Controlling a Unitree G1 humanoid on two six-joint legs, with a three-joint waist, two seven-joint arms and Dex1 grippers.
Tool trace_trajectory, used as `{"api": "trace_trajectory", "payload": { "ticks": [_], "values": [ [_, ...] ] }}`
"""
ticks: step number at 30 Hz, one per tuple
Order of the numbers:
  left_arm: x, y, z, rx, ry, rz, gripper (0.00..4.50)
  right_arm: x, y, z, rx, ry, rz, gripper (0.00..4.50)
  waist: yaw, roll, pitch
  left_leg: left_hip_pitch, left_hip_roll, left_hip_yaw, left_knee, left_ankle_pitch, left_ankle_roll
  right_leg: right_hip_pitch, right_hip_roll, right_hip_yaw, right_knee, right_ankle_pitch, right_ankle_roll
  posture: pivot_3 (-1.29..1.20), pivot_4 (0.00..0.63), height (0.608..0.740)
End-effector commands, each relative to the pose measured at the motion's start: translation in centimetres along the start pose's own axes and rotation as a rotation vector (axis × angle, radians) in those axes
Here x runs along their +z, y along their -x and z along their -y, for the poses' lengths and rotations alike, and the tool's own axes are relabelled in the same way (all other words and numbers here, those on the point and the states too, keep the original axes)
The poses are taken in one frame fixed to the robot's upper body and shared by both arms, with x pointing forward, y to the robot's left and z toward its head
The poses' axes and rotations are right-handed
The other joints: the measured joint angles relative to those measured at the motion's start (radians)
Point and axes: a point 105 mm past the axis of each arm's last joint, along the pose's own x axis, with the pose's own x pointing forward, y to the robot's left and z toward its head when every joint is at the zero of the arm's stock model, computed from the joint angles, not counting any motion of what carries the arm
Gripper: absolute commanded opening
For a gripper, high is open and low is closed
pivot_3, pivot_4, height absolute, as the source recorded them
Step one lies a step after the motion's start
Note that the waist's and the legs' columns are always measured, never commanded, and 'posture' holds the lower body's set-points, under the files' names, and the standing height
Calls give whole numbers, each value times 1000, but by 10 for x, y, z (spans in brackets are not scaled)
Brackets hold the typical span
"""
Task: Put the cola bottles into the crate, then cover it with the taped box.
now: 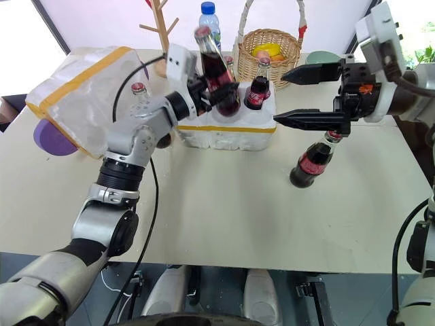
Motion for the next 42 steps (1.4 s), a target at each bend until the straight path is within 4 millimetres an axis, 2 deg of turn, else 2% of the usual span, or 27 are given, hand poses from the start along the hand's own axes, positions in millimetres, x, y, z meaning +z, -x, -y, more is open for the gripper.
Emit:
{"api": "trace_trajectory", "payload": {
  "ticks": [1,5,11,14,15,20,24,26,27,30,34,38,42],
  "values": [
    [24,-5,5,-28,-107,30,2832,0,4,12,-88,44,-7,4500,0,0,0,-1,0,0,0,0,0,-1,0,0,0,0,0,0,150,740],
    [9,-12,8,-39,-131,-52,2832,-4,4,13,-95,46,-13,4500,2,0,0,-13,0,0,3,1,0,-12,0,0,2,1,2,0,150,740],
    [-23,-25,9,-34,-131,-157,2832,-9,1,13,-98,53,-22,4500,5,0,0,-13,0,0,3,1,0,-12,0,0,1,1,2,0,150,740],
    [-40,-31,5,-4,-104,-199,4292,-11,-2,12,-95,50,-25,4500,7,0,0,-11,0,-1,4,1,-1,-9,0,0,1,1,2,0,150,740],
    [-42,-32,4,0,-100,-201,4454,-12,-2,11,-90,51,-32,4500,7,0,0,-10,-1,-1,5,1,-1,-7,0,0,1,1,2,0,150,740],
    [-29,-20,-2,-4,-82,-137,4454,-12,-2,4,-53,49,-41,4500,3,0,0,-8,-1,-2,7,1,-1,-3,-1,0,0,2,2,0,150,740],
    [8,26,2,-89,-39,25,4454,-8,-5,-6,1,43,-22,4500,-11,0,0,-9,0,-2,5,1,-1,-6,-1,0,2,2,2,0,150,740],
    [19,48,4,-107,-16,64,4454,-5,-6,-12,31,43,-8,4500,-16,0,0,-10,0,-2,3,1,-1,-9,-1,0,3,2,2,0,150,740],
    [24,73,-2,-106,-17,82,4454,1,-8,-20,71,41,13,4500,-17,0,0,-10,1,-2,2,1,-2,-10,0,0,4,2,2,0,150,740],
    [32,133,-14,-67,-58,78,4454,12,-12,-39,170,32,58,4500,-32,1,0,-10,1,-1,2,1,-2,-11,0,1,4,2,2,0,150,740],
    [27,188,-34,59,-61,15,4454,11,-20,-47,204,19,68,4500,-22,1,0,-9,1,-1,3,1,-2,-9,0,0,3,2,1,0,150,740],
    [13,213,-51,187,-79,-53,4454,4,-28,-48,201,8,70,4500,-4,0,0,-9,1,-2,6,1,-2,-5,-1,0,0,0,-3,0,150,740],
    [-1,215,-70,287,-104,-78,4454,3,-32,-45,184,-8,92,4500,5,0,0,-9,0,-1,6,1,-2,-5,-2,0,0,0,-3,0,150,740]
  ]
}}
